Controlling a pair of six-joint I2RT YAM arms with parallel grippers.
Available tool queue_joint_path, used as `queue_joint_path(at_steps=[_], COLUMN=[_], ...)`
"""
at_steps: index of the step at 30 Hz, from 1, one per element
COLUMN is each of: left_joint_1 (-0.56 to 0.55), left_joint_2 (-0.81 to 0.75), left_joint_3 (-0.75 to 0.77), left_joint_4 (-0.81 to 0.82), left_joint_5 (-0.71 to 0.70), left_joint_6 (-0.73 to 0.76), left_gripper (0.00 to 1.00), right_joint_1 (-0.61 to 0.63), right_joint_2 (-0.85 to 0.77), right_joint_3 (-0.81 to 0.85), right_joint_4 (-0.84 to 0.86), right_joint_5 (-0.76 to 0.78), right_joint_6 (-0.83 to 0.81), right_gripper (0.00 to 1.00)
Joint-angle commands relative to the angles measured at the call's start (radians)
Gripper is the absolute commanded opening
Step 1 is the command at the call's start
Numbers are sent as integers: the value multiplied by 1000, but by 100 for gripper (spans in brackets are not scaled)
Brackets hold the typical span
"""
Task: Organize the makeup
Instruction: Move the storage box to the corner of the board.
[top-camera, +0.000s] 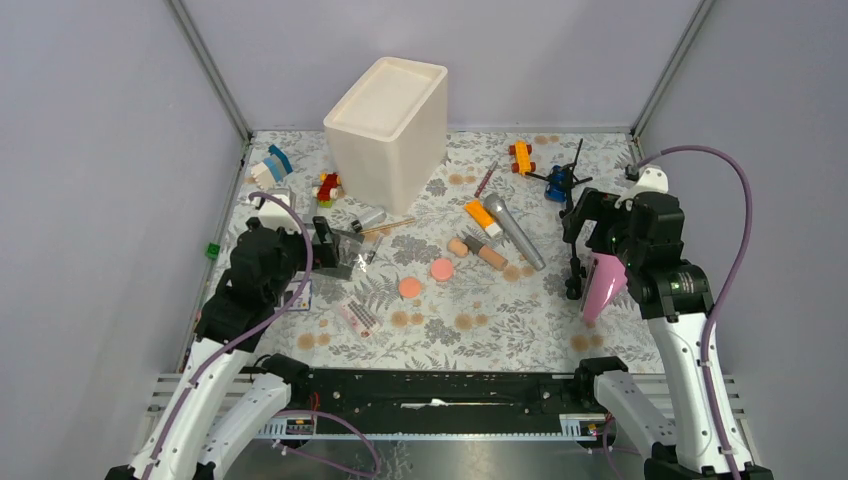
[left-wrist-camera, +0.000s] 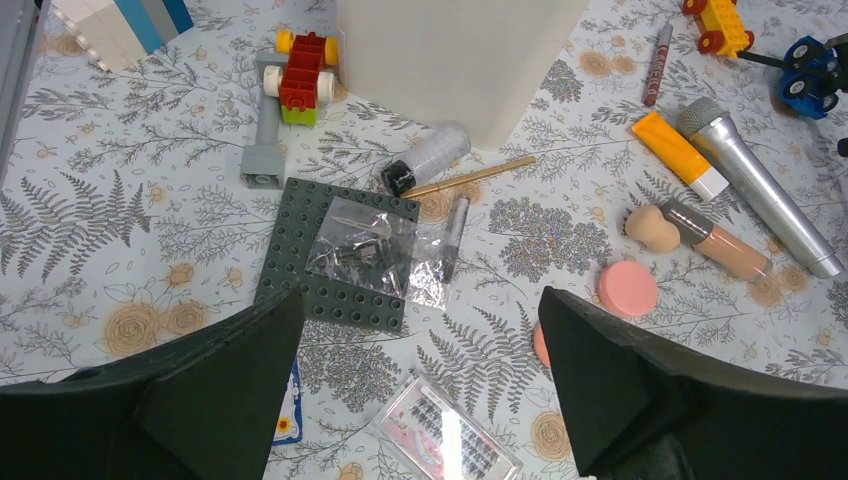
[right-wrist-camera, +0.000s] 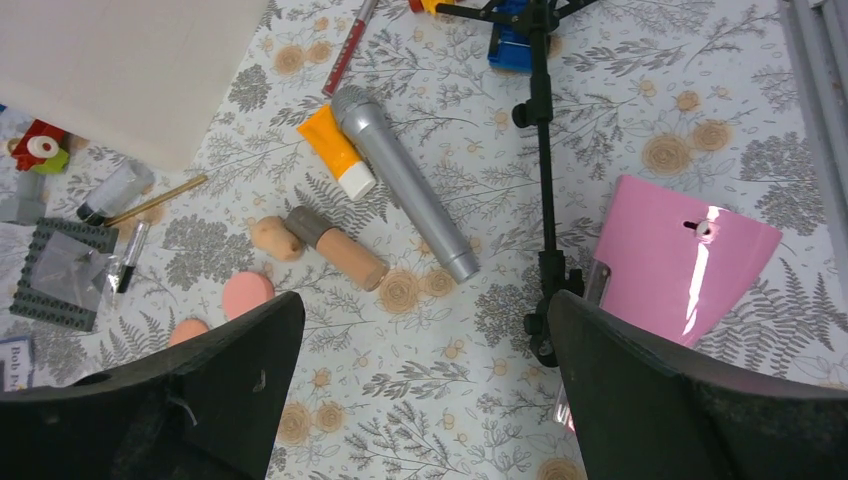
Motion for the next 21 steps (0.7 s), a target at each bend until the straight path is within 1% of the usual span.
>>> queue_joint_path(at_steps=[1, 4, 9, 12, 17, 21], left_joint_1=[0, 0, 0, 0, -1, 0], left_joint_2=[-12, -33, -38, -23, 29, 78], left_joint_3=[-11, -18, -20, -12, 61, 135], left_joint_4=[70, 77, 79, 70, 28, 28], left_joint_5=[-30, -46, -53, -76, -64, -20], left_joint_6=[-15, -22, -24, -26, -45, -71], left_gripper=[99, 99, 99, 99, 99, 99], right_joint_1=[-4, -4, -4, -4, -5, -4], right_joint_2=[22, 53, 84, 85, 103, 98], right_joint_3=[30, 39, 21, 10, 22, 12], right_joint_4=[30, 21, -15, 1, -26, -52], right_joint_5=[-87, -104, -40, -55, -67, -67], right_joint_6=[19, 33, 74, 78, 70, 73], right_gripper=[99, 99, 99, 99, 99, 99])
